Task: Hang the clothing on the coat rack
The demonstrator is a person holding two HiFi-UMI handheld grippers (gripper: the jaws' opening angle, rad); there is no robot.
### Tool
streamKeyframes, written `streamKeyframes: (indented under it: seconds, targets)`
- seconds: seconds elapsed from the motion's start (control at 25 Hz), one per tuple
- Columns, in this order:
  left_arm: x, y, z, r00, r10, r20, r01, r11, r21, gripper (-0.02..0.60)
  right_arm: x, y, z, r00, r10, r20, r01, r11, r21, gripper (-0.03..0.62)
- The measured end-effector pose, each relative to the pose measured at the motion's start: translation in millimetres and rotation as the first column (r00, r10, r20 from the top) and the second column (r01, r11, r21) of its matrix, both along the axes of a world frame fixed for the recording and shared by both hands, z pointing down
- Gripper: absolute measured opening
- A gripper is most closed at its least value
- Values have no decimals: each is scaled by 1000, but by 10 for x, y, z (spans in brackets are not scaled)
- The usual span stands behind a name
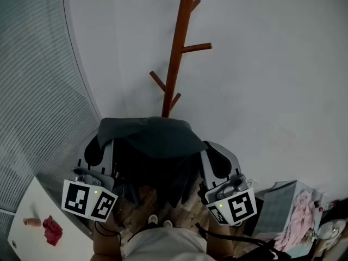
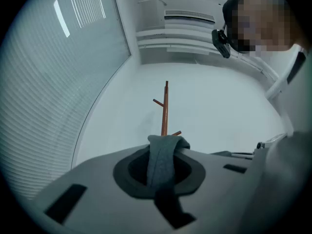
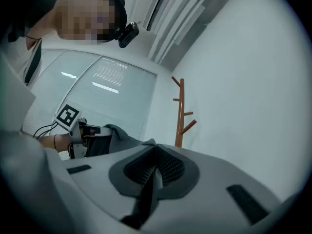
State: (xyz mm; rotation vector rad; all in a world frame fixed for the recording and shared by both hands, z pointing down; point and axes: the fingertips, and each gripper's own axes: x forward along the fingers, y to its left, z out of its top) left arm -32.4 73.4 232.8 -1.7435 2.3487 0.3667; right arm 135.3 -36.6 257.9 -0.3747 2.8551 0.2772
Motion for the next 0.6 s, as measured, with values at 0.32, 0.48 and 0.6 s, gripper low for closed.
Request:
streamKeyframes:
  seconds: [0.32,0.48,0.6]
  targets:
    - [3,38,-6,1000,-17,-1,17,1000,-9,34,-6,13,-7,1000,-14,-7,14,1000,-2,23]
    - [-37,96,-8,1000,-23,-2,23,1000,-3,34,-51,51,-3,1000,-23,-3,23,1000,-3,23]
    - [-70,126,-9,1000,-27,1,27,1000,-2,34,-97,74,-11,1000,-28,2,28,1000,-2,23]
